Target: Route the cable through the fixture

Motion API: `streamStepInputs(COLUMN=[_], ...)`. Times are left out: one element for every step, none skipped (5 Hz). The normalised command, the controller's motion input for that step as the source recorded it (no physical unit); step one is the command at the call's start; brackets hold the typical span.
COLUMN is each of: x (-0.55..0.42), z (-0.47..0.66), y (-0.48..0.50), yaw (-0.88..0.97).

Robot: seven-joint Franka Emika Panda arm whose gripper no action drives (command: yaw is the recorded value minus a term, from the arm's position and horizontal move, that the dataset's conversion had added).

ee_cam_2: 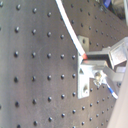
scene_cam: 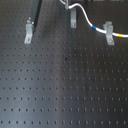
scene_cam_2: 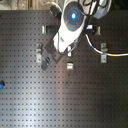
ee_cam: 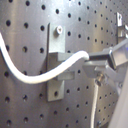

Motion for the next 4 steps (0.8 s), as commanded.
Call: streamStepInputs(x=[-0.145, -0.343, 0.0, 0.074], z=[0.11, 0.07, 0.0, 0.04], y=[-0.13, -0.244, 0.0, 0.056], yaw=[0.78, 0.4, 0.03, 0.51])
